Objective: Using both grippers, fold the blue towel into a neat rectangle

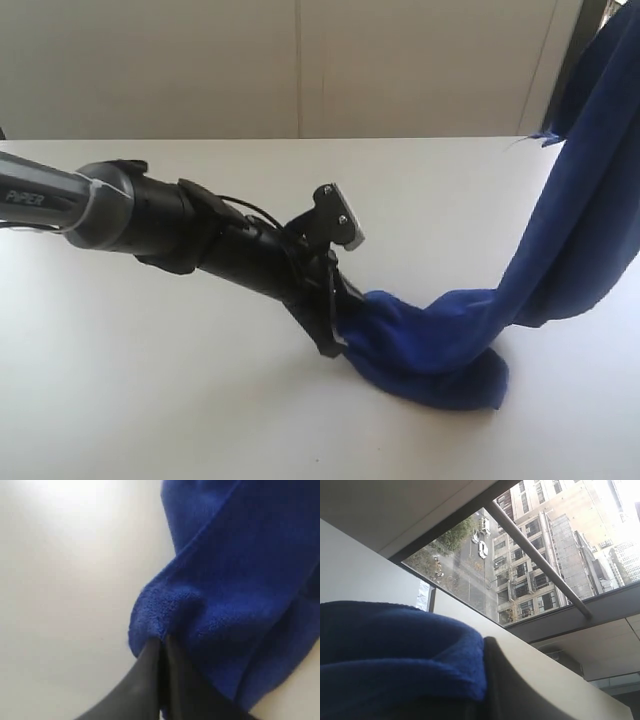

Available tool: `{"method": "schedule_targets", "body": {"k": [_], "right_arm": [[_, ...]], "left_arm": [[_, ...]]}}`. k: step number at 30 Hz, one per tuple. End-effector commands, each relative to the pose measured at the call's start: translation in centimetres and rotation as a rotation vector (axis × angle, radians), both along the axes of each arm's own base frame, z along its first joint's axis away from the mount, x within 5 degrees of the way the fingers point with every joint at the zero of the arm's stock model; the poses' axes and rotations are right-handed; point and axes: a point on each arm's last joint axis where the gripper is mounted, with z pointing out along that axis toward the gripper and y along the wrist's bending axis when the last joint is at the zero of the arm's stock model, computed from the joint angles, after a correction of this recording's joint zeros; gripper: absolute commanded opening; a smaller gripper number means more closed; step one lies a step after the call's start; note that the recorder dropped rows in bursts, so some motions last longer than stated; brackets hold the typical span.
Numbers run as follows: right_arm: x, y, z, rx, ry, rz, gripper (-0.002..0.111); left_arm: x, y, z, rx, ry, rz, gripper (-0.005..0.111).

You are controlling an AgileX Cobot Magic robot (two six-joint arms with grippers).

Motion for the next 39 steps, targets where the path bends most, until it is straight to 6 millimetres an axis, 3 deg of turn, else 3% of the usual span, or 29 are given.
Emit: {"method": "schedule_targets", "body": {"k": [1,6,12,16,22,25,31,39], "right_arm": [[-0.1,-0.1,0.2,0.010,-0.013,-0.003,0.000],[-0.1,0.0,0.1,0.028,-0.006,0.006,0.000],[-0.1,0.5,-0.4,0.083,0.037,0.053,0.000],[0.0,1.2,-1.0,0.174,0.075,0.099,0.000],[-0.4,2.5,-3.5,0.320,0.190,0.172,0.000],[-1.1,2.3,-5.6,0.322,0.251,0.152,0.000],[-3.9,2.5,-8.5,0.497,0.180,0.256,0.000],[-7.8,1.2,-13.6,0.586,0.212,0.217,0.000]], "left_arm": [[-0.4,0.9,5.9,-0.052,-0.132,0.039,0.000],[-1.1,3.5,11.1,-0.042,-0.240,0.073,0.000],[-2.7,10.4,15.6,0.084,-0.241,0.190,0.000],[-5.0,14.8,18.3,0.190,-0.210,0.276,0.000],[-10.2,17.9,21.5,0.273,-0.194,0.245,0.000],[-12.5,19.3,22.8,0.298,-0.200,0.286,0.000],[-17.1,21.7,24.5,0.325,-0.200,0.341,0.000],[-21.9,23.9,24.6,0.331,-0.137,0.394,0.000]]}}
